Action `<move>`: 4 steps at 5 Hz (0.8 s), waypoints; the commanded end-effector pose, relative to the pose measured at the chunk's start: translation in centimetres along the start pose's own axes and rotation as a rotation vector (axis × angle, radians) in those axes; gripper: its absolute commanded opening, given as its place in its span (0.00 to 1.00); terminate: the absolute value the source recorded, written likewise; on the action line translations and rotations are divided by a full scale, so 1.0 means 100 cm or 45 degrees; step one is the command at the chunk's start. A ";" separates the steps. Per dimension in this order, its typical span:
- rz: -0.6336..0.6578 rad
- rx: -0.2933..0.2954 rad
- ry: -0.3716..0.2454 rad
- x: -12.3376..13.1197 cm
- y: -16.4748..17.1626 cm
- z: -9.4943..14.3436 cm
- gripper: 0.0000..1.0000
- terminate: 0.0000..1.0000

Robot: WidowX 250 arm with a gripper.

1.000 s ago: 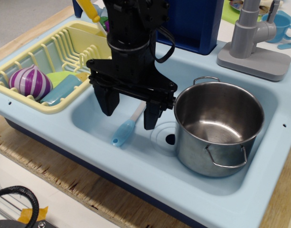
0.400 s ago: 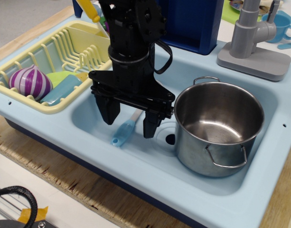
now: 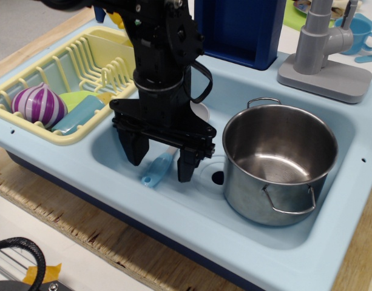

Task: Put spoon in pot

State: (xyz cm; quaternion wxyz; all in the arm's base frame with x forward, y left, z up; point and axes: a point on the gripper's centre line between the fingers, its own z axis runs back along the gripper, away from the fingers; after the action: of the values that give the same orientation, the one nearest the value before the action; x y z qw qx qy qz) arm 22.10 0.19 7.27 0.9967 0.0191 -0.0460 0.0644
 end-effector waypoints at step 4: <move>0.033 0.006 -0.016 0.004 -0.003 -0.008 0.00 0.00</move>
State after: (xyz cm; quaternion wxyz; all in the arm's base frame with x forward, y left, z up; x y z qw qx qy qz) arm 21.76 -0.09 6.95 0.9953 0.0407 -0.0293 0.0825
